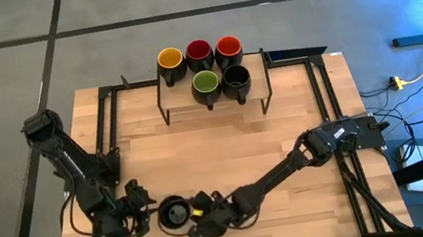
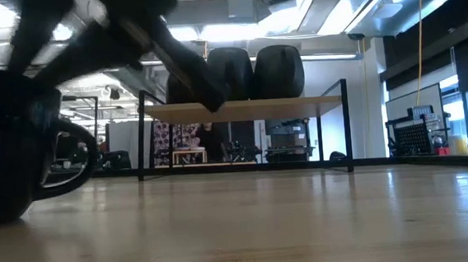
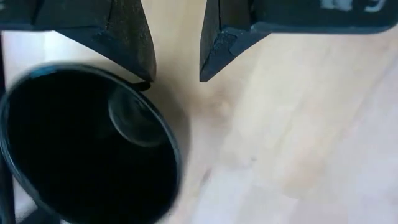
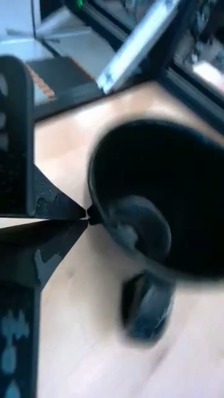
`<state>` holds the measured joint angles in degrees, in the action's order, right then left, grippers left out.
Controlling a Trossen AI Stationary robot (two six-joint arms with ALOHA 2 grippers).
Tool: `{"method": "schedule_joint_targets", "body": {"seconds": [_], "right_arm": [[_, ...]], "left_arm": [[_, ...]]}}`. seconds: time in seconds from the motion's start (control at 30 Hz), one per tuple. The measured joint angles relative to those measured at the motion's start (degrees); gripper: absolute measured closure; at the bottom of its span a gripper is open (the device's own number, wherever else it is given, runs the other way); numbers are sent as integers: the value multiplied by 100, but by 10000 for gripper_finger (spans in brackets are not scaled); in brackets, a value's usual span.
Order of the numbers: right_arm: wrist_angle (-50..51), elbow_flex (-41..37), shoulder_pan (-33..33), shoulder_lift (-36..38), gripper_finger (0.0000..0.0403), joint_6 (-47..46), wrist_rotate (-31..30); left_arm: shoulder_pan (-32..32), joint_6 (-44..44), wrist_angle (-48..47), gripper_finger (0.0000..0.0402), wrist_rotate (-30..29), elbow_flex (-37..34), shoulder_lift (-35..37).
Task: Place coffee mugs
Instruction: Put the black mug on the shelf
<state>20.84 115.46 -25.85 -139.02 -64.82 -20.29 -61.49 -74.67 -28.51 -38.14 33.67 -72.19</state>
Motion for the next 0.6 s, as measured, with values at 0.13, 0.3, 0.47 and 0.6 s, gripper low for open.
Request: {"method": "schedule_joint_targets", "body": {"seconds": [0.13,0.3,0.47,0.6], "right_arm": [[-230,0,-51,0,402,66,-5],[170,-7,-43,33,402,179,49],[894,4,-48,363,402,230,118],[1264,4,9,458,402,226,402]], "left_arm": [[222,28,-121,283,-69,2,36],[408,348,-181,283,473,2,108],[178,339,-315,283,692,2,547],[-87,315,-304,283,700,2,758]]}}
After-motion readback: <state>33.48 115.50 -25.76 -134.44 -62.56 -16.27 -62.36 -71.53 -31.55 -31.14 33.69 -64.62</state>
